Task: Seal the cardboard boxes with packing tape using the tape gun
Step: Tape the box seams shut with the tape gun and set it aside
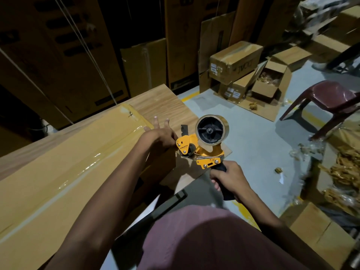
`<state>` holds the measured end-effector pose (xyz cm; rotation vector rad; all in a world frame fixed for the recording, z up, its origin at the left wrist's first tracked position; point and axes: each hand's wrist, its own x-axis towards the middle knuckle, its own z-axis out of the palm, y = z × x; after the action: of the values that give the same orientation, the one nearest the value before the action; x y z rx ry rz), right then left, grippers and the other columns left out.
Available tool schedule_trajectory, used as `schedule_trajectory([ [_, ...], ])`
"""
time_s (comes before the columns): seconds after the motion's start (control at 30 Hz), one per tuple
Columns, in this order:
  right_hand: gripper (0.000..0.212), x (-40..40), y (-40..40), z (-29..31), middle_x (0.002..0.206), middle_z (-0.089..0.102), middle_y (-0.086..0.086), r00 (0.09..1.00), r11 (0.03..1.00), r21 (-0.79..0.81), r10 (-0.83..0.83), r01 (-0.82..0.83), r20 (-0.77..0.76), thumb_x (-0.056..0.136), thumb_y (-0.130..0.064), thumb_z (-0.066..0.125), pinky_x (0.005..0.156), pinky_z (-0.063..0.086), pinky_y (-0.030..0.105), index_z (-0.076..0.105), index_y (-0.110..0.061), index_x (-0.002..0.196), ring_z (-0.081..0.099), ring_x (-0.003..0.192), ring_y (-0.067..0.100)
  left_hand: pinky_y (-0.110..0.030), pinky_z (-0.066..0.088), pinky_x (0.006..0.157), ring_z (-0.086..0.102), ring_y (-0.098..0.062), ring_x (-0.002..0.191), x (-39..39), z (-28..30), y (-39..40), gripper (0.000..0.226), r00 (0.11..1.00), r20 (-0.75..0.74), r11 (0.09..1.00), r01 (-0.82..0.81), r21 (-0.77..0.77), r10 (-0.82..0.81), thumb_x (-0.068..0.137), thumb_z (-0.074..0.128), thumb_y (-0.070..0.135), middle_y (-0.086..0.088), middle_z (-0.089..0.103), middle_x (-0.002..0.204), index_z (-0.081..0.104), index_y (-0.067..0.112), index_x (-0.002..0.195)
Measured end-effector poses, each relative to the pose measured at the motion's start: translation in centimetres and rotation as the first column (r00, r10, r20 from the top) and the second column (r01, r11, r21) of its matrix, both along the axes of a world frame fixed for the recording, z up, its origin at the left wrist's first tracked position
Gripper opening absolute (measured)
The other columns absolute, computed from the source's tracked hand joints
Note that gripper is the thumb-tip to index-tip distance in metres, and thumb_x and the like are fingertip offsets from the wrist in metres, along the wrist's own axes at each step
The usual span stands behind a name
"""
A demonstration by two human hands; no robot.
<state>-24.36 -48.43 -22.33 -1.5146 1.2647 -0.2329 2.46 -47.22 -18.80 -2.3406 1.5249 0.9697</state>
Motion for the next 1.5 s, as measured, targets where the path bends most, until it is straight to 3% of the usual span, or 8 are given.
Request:
schedule_trajectory([
  [0.2,0.006,-0.1,0.7,0.1,0.063,0.066,0.016,1.0,0.996,0.083,-0.021,0.02,0.012,0.081,0.001,0.063,0.053,0.051,0.034,0.063,0.001,0.075,0.057,0.05,0.025,-0.069,0.013,0.118,-0.027,-0.037,0.15,-0.4,0.3,-1.1,0.055,0.99,-0.097,0.994,-0.094,0.053,0.099,0.086,0.064,0.011,-0.01,0.0,0.17,0.06,0.022,0.14],
  [0.37,0.011,0.1,0.5,0.6,0.057,0.063,0.011,0.999,0.999,0.039,-0.003,0.005,-0.053,0.078,-0.002,0.064,0.051,0.051,0.033,0.062,-0.006,0.068,0.056,0.047,0.023,-0.073,0.006,0.117,0.002,-0.034,0.156,-0.6,0.8,-0.8,0.049,0.975,-0.121,0.981,-0.179,0.07,0.187,0.082,0.062,0.013,-0.011,0.037,0.159,0.066,0.016,0.131],
  [0.47,0.009,0.2,0.2,0.8,0.053,0.06,0.008,0.997,1.0,-0.025,0.004,-0.006,-0.08,0.076,-0.004,0.065,0.049,0.049,0.033,0.061,-0.006,0.069,0.053,0.043,0.023,-0.063,0.036,0.111,0.055,-0.035,0.121,-0.1,1.0,-0.7,0.032,0.946,-0.223,0.972,-0.228,0.053,0.235,0.07,0.061,0.015,-0.009,0.066,0.108,0.072,0.012,0.1],
  [0.57,0.011,0.4,0.1,1.1,0.05,0.059,0.007,0.994,0.996,-0.082,0.025,-0.034,-0.102,0.077,-0.003,0.066,0.047,0.048,0.033,0.06,-0.006,0.068,0.052,0.04,0.024,-0.036,0.047,0.076,0.057,-0.028,0.083,-0.1,1.8,-0.3,0.015,0.906,-0.338,0.967,-0.238,0.09,0.254,0.09,0.058,0.002,-0.014,0.064,0.089,0.067,-0.003,0.101],
  [0.67,0.01,0.5,0.0,1.3,0.048,0.059,0.008,0.989,0.99,-0.126,0.04,-0.058,-0.141,0.076,-0.004,0.066,0.048,0.048,0.034,0.061,-0.004,0.068,0.052,0.038,0.023,-0.051,0.049,0.099,0.067,-0.035,0.095,-0.2,1.9,-0.4,0.025,0.924,-0.291,0.969,-0.238,0.073,0.249,0.086,0.061,-0.001,-0.021,0.07,0.1,0.068,-0.008,0.109],
  [0.97,0.018,1.1,-0.2,1.5,0.06,0.066,0.015,0.966,0.984,-0.165,0.027,-0.072,-0.259,0.07,-0.016,0.07,0.051,0.056,0.049,0.064,0.0,0.074,0.056,0.041,0.023,-0.069,0.031,0.111,0.057,-0.042,0.119,-0.8,0.8,-1.3,0.017,0.961,-0.135,0.969,-0.246,-0.018,0.241,0.09,0.06,-0.004,-0.022,0.063,0.109,0.064,-0.007,0.106],
  [1.2,0.019,1.4,0.1,1.6,0.061,0.063,0.011,0.961,0.987,-0.149,0.016,-0.059,-0.275,0.069,-0.022,0.068,0.046,0.046,0.034,0.063,-0.003,0.072,0.053,0.038,0.021,-0.073,0.008,0.115,0.047,-0.036,0.13,-0.9,-0.5,-1.1,0.026,0.958,-0.061,0.952,-0.286,-0.113,0.281,0.093,0.062,0.006,-0.014,0.057,0.11,0.05,0.016,0.072],
  [1.5,0.031,1.6,-0.1,1.0,0.066,0.065,0.012,0.949,0.973,-0.212,0.02,-0.091,-0.315,0.061,-0.036,0.064,0.047,0.042,0.034,0.062,-0.007,0.072,0.051,0.05,0.029,-0.067,-0.019,0.111,0.004,-0.042,0.154,-0.9,-2.0,-0.5,0.042,0.938,-0.128,0.926,-0.34,-0.167,0.321,0.08,0.061,-0.011,-0.021,0.021,0.164,0.058,0.008,0.117],
])
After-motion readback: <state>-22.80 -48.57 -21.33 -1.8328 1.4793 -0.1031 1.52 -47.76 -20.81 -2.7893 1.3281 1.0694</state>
